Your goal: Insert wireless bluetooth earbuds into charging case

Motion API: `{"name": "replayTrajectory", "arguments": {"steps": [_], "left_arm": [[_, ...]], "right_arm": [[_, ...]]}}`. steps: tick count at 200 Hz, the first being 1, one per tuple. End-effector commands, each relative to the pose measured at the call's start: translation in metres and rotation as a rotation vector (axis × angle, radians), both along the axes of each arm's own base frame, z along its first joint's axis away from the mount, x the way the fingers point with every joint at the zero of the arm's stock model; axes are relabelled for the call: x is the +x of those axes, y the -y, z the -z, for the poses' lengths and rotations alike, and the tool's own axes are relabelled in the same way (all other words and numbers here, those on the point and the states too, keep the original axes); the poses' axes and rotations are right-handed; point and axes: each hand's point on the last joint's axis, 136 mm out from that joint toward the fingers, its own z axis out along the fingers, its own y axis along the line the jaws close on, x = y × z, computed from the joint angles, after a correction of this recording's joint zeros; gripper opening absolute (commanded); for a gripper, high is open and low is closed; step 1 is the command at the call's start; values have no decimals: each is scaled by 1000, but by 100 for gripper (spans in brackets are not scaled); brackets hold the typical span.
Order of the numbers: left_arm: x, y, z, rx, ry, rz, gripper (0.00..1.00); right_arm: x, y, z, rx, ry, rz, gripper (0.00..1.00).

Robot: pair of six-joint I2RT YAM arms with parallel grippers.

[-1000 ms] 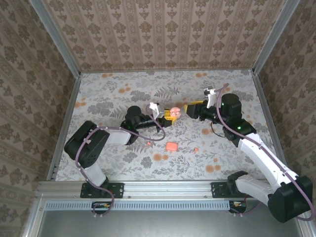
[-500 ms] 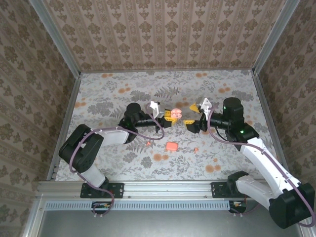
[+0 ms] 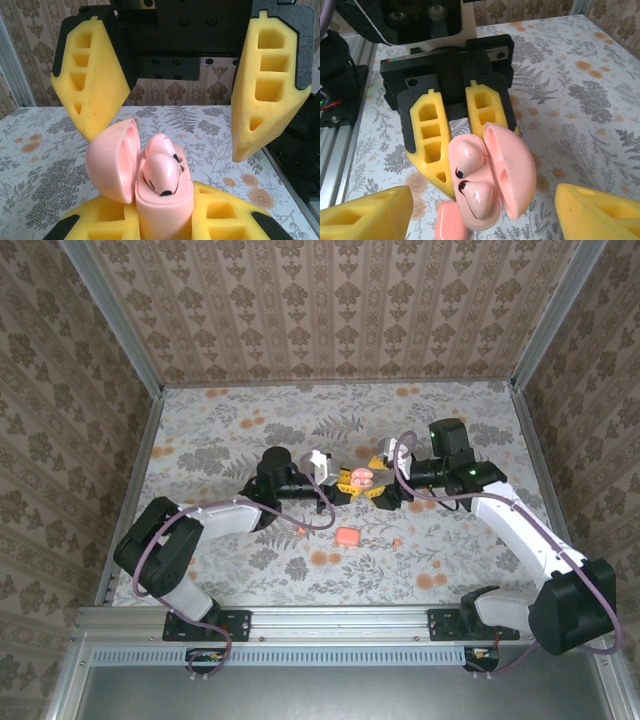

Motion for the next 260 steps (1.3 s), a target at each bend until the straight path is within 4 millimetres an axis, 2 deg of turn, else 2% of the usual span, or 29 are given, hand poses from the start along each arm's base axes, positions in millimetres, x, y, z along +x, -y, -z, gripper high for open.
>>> {"name": "replayTrajectory", "arguments": {"steps": [1, 81, 112, 132, 156, 212, 260], "left_arm": [[-5, 1, -21, -31, 66, 29, 11], [-2, 0, -24, -33, 84, -1, 11], [0, -2, -22, -25, 94, -15, 11], [1, -1, -20, -21, 92, -15, 11], [0, 0, -19, -22, 88, -11, 12], [-5, -2, -25, -34, 100, 3, 11], [-10, -1, -26, -38, 105, 15, 11]], "right_arm": [[-10, -8, -13, 56, -14, -100, 75], [-20, -11, -14, 70, -47, -167, 63], [-32, -7, -22, 67, -21, -163, 60], [-45, -1, -22, 57, -27, -144, 58], [-50, 5, -22, 45, -1, -106, 58], [-14, 16, -26, -29, 157, 14, 62], [-8, 7, -15, -72, 148, -92, 55]]}}
